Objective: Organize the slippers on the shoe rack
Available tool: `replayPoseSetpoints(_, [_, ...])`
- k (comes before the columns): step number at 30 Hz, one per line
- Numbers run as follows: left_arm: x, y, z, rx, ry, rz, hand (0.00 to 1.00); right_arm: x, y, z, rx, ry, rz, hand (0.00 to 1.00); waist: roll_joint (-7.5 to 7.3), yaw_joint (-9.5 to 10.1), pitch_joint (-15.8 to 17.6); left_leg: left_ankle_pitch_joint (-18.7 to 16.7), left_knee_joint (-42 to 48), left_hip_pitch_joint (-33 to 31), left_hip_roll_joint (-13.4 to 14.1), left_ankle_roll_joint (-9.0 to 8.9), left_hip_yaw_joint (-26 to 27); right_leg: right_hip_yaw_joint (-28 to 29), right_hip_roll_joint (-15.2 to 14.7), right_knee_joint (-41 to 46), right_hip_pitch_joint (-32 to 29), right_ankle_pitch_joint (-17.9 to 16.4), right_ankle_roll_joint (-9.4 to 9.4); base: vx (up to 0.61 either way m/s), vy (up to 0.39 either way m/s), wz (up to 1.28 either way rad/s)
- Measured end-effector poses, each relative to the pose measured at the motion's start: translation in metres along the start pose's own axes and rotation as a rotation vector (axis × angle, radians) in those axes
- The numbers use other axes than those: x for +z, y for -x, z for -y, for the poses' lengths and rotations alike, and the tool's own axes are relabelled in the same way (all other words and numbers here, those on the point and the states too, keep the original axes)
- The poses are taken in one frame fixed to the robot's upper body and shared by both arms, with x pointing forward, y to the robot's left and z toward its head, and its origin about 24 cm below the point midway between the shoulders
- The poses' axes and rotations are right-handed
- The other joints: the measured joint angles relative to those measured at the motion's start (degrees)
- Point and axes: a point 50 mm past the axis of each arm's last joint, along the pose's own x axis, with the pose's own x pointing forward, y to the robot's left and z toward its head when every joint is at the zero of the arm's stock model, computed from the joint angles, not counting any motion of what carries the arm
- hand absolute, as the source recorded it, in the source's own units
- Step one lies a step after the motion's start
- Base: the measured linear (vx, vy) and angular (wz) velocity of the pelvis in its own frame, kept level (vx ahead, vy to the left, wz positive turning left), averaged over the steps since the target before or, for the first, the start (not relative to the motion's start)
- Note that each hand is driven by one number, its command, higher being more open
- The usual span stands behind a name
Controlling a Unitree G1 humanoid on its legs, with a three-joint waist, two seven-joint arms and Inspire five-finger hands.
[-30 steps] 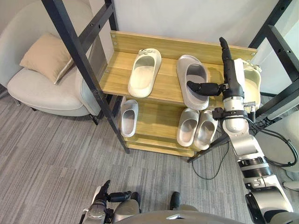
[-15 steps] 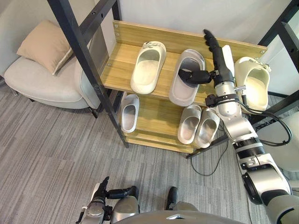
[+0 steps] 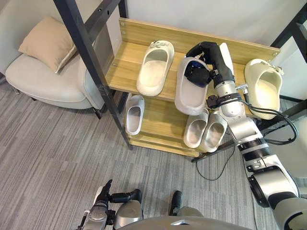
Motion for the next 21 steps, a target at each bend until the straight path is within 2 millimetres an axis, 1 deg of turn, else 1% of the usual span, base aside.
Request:
replayPoseSetpoints(1, [-0.001, 0.0, 0.0, 0.0, -0.001, -0.005, 1.0, 0.014, 0.0, 0.006, -0.007, 0.008, 0.065, 0.0, 0.01, -0.23, 0.0, 0.0, -0.2, 0.5, 0.0, -0.02, 0.4, 0.3, 0.0, 0.0, 0.2, 0.0, 0.02, -0.02, 0.003, -0.11])
replayPoseSetpoints(2, [-0.001, 0.0, 0.0, 0.0, -0.002, -0.007, 1.0, 0.018, 0.001, 0.008, -0.01, 0.009, 0.087, 0.0, 0.01, -0.33, 0.0, -0.1, -0.2, 0.7, 0.0, -0.03, 0.5, 0.4, 0.0, 0.0, 0.3, 0.0, 0.02, -0.02, 0.004, -0.12])
replayPoseSetpoints(3, [-0.002, 0.0, 0.0, 0.001, -0.005, -0.013, 1.0, 0.03, 0.003, 0.012, -0.018, 0.009, 0.144, 0.0, 0.01, -0.82, 0.0, -0.1, -0.4, 1.1, 0.1, -0.09, 0.7, 0.5, 0.0, 0.0, 0.6, 0.0, 0.02, -0.02, 0.004, -0.07])
replayPoseSetpoints(7, [-0.004, 0.0, -0.001, 0.0, -0.015, -0.023, 1.0, 0.064, 0.014, 0.025, -0.063, -0.016, 0.322, 0.0, 0.12, -1.93, -0.1, -0.4, -0.4, 1.7, 0.1, -0.15, 1.9, 1.6, 0.0, 0.0, 0.7, 0.1, 0.13, -0.01, 0.005, -0.15])
replayPoseSetpoints(9, [-0.006, 0.001, 0.0, -0.004, -0.02, -0.035, 1.0, 0.076, 0.022, 0.029, -0.078, -0.028, 0.39, 0.0, 0.47, -2.52, -0.5, -0.5, -0.4, 1.8, 0.1, -0.19, 2.1, 1.9, 0.0, 0.0, 0.7, 0.1, 0.14, 0.0, -0.002, -0.07])
replayPoseSetpoints(13, [-0.008, 0.001, 0.003, -0.026, -0.028, -0.04, 1.0, 0.091, 0.031, 0.031, -0.081, -0.048, 0.47, 0.0, 1.28, -3.21, -1.3, -0.5, -0.4, 1.8, 0.1, -0.21, 2.3, 2.0, 0.1, 0.0, 0.7, 0.1, 0.14, 0.0, -0.001, -0.01])
replayPoseSetpoints(14, [-0.007, 0.001, 0.006, -0.041, -0.04, -0.039, 1.0, 0.1, 0.039, 0.03, -0.07, -0.065, 0.523, 0.0, 1.74, -3.22, -1.8, -0.5, -0.4, 1.9, 0.2, -0.23, 2.3, 2.1, 0.1, 0.0, 0.7, 0.1, 0.14, 0.0, 0.0, 0.0])
replayPoseSetpoints(16, [-0.007, 0.001, 0.007, -0.048, -0.05, -0.038, 1.0, 0.106, 0.044, 0.029, -0.061, -0.09, 0.558, 0.0, 2.03, -3.22, -2.1, -0.5, -0.4, 1.9, 0.2, -0.23, 2.4, 2.3, 0.1, 0.0, 0.7, 0.1, 0.14, 0.0, 0.0, 0.0])
replayPoseSetpoints(17, [-0.009, 0.002, 0.008, -0.053, -0.056, -0.043, 1.0, 0.111, 0.048, 0.025, -0.041, -0.152, 0.584, 0.0, 2.31, -3.22, -2.4, -0.5, -0.4, 2.0, 0.2, -0.23, 2.5, 2.4, 0.1, 0.0, 0.8, 0.1, 0.14, -0.02, -0.004, -0.05])
replayPoseSetpoints(18, [-0.01, 0.002, 0.009, -0.056, -0.058, -0.049, 1.0, 0.114, 0.051, 0.021, -0.021, -0.198, 0.597, 0.0, 2.49, -3.25, -2.7, -0.5, -0.4, 2.1, 0.2, -0.24, 2.6, 2.6, 0.1, 0.0, 0.8, 0.1, 0.14, -0.02, -0.006, -0.08])
replayPoseSetpoints(19, [-0.012, 0.002, 0.01, -0.061, -0.062, -0.057, 1.0, 0.118, 0.055, 0.012, 0.026, -0.272, 0.609, 0.0, 2.74, -3.32, -3.2, -0.5, -0.4, 2.2, 0.2, -0.25, 2.8, 2.7, 0.1, 0.0, 0.8, 0.1, 0.14, -0.01, -0.003, -0.06])
replayPoseSetpoints(20, [-0.012, 0.002, 0.01, -0.062, -0.063, -0.058, 1.0, 0.118, 0.056, 0.01, 0.037, -0.289, 0.61, 0.0, 2.77, -3.32, -3.3, -0.5, -0.4, 2.2, 0.2, -0.25, 2.8, 2.7, 0.1, 0.0, 0.8, 0.1, 0.14, -0.02, -0.008, -0.04])
replayPoseSetpoints(21, [-0.013, 0.003, 0.012, -0.067, -0.068, -0.062, 1.0, 0.121, 0.061, -0.003, 0.105, -0.368, 0.608, 0.0, 3.03, -3.34, -3.8, -0.5, -0.4, 2.3, 0.2, -0.26, 2.8, 2.7, 0.1, 0.0, 0.9, 0.1, 0.14, 0.0, 0.0, 0.0])
